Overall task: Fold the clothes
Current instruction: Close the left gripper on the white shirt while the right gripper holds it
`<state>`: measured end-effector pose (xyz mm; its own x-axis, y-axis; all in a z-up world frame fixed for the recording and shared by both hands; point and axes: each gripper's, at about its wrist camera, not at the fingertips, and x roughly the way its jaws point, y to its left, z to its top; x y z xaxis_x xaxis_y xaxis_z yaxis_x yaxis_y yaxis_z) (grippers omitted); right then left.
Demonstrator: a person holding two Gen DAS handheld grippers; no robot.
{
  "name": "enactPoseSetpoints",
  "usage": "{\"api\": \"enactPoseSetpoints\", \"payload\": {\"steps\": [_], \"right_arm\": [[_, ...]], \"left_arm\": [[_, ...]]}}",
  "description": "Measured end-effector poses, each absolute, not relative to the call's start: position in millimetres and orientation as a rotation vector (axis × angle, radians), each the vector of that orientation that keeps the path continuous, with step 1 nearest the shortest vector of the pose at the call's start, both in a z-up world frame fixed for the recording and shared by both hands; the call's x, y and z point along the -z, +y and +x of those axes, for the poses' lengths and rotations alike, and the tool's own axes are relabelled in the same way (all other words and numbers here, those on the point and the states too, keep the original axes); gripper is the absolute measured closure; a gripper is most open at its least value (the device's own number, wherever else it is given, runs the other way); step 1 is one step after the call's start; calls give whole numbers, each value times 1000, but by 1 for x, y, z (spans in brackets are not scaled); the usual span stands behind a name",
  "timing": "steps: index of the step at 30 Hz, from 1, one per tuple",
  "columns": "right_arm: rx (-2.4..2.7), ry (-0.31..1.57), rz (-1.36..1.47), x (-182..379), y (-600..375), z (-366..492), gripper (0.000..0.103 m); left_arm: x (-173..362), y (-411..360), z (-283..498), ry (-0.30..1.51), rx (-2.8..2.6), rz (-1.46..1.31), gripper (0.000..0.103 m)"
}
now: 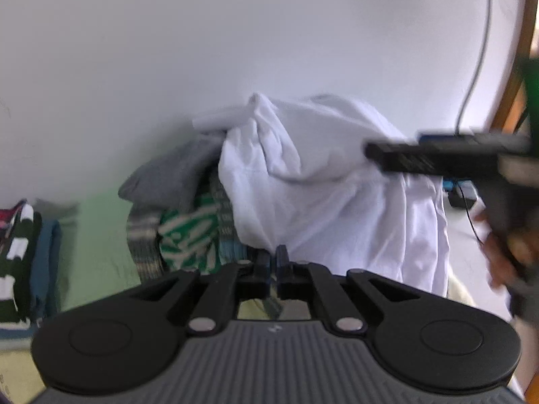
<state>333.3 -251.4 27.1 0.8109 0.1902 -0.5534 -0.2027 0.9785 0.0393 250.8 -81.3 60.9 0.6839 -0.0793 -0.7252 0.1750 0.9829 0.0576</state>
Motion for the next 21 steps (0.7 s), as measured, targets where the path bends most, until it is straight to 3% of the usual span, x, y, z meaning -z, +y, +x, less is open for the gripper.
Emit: {"api": "enactPoseSetpoints", "payload": {"steps": [2, 3, 5, 8, 9, 11, 12, 13, 14, 16, 21], "right_arm": [[-211, 607, -50, -22, -245, 340, 69], [-212, 616, -64, -19, -242, 344, 82], [-227, 617, -82, -20, -240, 343, 90], [-274, 585, -91, -32, -244, 327, 94], [-289, 574, -93, -37, -245, 321, 95], [-321, 553, -99, -45, -248, 310, 96], [-332, 548, -108, -48, -250, 304, 97], [-341, 549, -118, -50, -252, 297, 98], [-349, 554, -124, -50, -254, 290, 98], [-358, 568, -140, -51, -259, 277, 103], [-343, 517, -246, -44, -259, 254, 102]], "left_arm": [[-55, -83, 241, 811, 140, 149, 103], [-52, -83, 237, 820, 143, 152, 103], [-46, -81, 234, 832, 140, 159, 103], [-44, -73, 236, 838, 125, 153, 100], [-46, -70, 237, 824, 116, 144, 89], [-54, -64, 241, 780, 96, 120, 60], [-58, -61, 243, 758, 86, 108, 28], [-61, -58, 245, 736, 75, 96, 5], [-65, -55, 247, 715, 65, 84, 1], [-66, -56, 259, 696, 38, 104, 2], [-44, -59, 304, 767, 20, 111, 2]]}}
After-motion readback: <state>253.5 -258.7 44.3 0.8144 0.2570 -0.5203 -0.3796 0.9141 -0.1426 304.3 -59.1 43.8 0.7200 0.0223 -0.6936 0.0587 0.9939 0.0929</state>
